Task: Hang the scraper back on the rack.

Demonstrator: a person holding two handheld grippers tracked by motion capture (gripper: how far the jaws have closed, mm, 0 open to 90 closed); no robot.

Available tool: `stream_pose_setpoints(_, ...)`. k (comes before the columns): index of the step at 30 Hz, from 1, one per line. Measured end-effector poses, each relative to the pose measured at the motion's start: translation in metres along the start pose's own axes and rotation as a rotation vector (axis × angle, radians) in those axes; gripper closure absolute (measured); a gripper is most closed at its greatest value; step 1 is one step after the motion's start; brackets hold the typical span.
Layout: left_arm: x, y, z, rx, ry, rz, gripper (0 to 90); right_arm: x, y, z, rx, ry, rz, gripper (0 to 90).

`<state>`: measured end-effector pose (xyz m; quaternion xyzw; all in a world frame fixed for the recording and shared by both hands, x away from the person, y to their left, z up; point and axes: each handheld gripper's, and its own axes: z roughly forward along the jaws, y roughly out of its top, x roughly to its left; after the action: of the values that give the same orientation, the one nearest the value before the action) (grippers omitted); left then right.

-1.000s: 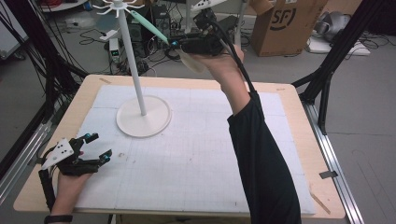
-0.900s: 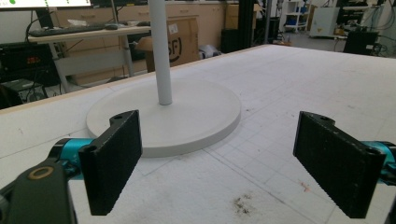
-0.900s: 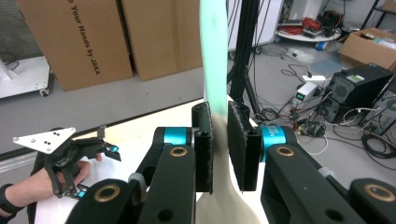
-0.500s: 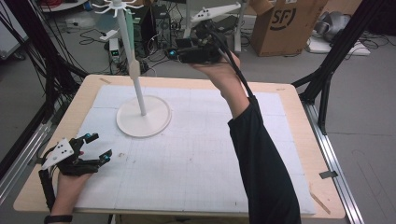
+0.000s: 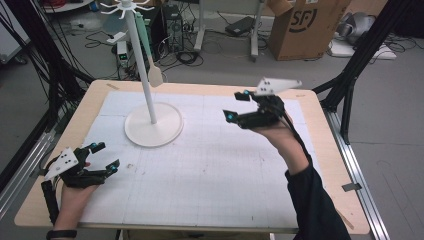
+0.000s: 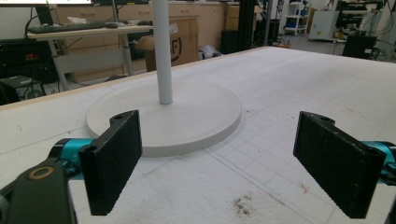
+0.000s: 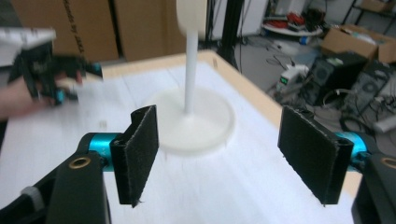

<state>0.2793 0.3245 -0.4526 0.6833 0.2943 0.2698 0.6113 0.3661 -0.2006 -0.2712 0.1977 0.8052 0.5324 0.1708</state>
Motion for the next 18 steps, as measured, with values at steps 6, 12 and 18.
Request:
stream_pose_setpoints(6, 0.000, 0.000, 0.000, 0.005, 0.005, -0.002, 16.1, 0.006, -0.074, -0.029, -0.004, -0.022, 0.053, 27.6)
stream_pose_setpoints(12, 0.004, 0.000, 0.001, 0.006, 0.002, -0.041, 16.0, 0.007, -0.139, -0.048, -0.013, -0.090, 0.147, 26.3)
stream_pose_setpoints(18, 0.003, 0.000, 0.001, 0.009, 0.010, -0.037, 15.9, 0.009, -0.181, -0.059, -0.006, -0.153, 0.203, 26.2)
